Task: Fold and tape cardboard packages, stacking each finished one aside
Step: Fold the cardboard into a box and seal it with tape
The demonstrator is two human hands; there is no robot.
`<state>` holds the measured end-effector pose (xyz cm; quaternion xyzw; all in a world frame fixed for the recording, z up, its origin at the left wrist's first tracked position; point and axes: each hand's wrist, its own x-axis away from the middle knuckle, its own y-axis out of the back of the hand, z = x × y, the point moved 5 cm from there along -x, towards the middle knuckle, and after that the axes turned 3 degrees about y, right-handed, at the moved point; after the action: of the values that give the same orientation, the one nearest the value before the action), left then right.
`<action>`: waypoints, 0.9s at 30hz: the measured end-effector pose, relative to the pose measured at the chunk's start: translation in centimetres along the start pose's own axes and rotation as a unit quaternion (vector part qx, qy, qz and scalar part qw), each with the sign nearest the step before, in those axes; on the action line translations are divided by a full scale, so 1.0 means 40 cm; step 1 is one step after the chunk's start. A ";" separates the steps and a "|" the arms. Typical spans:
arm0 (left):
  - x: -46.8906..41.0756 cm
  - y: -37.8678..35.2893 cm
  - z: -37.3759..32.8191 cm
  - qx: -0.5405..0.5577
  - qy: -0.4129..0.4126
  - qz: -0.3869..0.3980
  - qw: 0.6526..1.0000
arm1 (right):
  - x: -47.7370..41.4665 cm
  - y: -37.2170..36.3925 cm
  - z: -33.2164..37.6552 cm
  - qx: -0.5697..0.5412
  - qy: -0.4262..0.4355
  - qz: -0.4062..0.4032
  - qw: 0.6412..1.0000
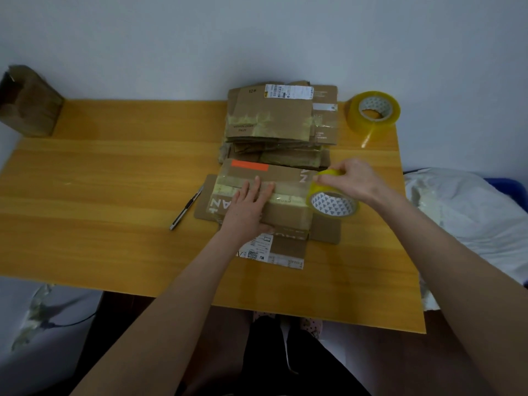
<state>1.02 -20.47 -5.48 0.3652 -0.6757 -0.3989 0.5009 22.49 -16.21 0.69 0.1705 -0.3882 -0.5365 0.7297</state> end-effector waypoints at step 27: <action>-0.039 -0.036 -0.133 -0.082 0.005 -0.032 0.996 | 0.038 -0.010 -0.134 0.048 -0.061 0.004 0.997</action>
<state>6.68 -20.62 -6.43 0.3467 -0.6260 -0.4668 0.5196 26.43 -18.65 -2.44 0.1705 -0.4580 -0.5238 0.6977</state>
